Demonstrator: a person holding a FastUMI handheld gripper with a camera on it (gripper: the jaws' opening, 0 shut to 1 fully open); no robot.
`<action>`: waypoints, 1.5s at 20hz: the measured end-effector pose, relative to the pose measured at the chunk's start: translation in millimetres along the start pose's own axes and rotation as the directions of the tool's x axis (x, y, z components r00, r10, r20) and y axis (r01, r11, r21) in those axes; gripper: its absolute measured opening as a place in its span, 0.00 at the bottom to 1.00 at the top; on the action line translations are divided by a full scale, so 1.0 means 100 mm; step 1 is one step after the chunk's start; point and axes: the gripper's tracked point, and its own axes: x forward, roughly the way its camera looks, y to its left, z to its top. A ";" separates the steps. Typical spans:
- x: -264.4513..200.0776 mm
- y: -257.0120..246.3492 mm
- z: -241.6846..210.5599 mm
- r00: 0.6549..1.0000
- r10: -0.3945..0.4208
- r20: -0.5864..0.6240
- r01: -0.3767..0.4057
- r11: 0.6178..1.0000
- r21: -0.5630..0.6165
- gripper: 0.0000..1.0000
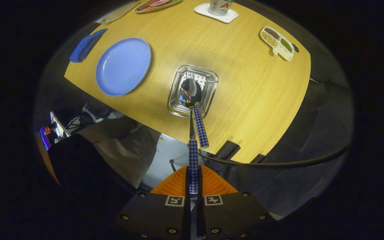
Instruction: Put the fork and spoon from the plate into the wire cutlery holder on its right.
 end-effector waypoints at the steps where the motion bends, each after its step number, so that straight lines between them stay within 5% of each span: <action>1: 0.02 -0.04 0.01 1.000 -0.005 -0.029 0.004 1.000 -0.011 0.07; 9: 0.11 -0.18 0.36 0.988 -0.042 -0.146 0.028 0.995 -0.096 0.07; 19: 0.12 -0.13 0.50 0.989 -0.018 -0.147 0.009 0.998 -0.062 0.13; 22: 0.10 -0.12 0.50 0.990 -0.012 -0.142 0.005 0.998 -0.055 0.38; 27: -0.03 -0.10 0.44 0.992 -0.008 -0.129 0.004 1.000 -0.031 0.62; 30: -0.09 0.00 0.51 0.997 0.021 -0.070 -0.021 1.000 -0.002 0.89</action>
